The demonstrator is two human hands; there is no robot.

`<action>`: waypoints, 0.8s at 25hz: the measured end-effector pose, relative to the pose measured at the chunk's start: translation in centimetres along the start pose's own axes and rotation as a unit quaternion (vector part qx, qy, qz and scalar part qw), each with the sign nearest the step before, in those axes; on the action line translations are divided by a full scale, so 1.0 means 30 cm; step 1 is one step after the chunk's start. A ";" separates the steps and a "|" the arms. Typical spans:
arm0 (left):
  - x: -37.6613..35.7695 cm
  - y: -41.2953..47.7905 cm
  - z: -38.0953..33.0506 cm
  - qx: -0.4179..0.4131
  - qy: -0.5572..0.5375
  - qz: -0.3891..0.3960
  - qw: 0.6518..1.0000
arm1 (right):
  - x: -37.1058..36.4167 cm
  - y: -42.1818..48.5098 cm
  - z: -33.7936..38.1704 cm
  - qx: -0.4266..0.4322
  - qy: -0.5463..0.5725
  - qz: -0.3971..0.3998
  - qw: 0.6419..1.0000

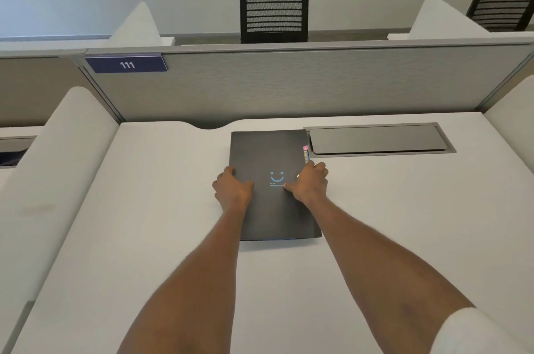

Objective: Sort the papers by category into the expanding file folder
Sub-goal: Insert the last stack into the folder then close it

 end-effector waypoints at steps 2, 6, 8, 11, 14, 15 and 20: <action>0.013 0.056 0.015 0.002 -0.003 -0.001 1.000 | -0.014 0.026 0.048 0.007 0.008 -0.001 1.000; 0.012 0.130 0.045 0.003 0.016 0.008 1.000 | -0.058 0.048 0.108 0.023 0.030 -0.004 0.999; 0.001 0.138 0.065 -0.003 0.053 0.012 0.999 | -0.091 0.039 0.113 0.030 0.038 0.002 0.999; -0.028 0.132 0.098 -0.016 0.088 0.024 0.996 | -0.141 0.013 0.106 0.047 0.070 0.007 0.996; -0.086 0.107 0.113 -0.057 0.160 0.064 0.983 | -0.193 -0.033 0.134 0.128 0.071 -0.009 0.989; -0.107 0.097 0.117 -0.075 0.185 0.076 0.977 | -0.217 -0.051 0.148 0.161 0.040 -0.008 0.986; -0.149 0.113 0.124 -0.124 0.262 0.104 0.951 | -0.280 -0.039 0.171 0.197 -0.046 0.018 0.979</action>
Point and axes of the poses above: each hand's wrist, its own y-axis towards the middle knuckle, its own x-axis out of the back of the hand, z = x × y, the point moved 9 cm from there along y, towards the middle knuckle, and after that the axes turned 8 degrees about -y, right-handed, at the moved point
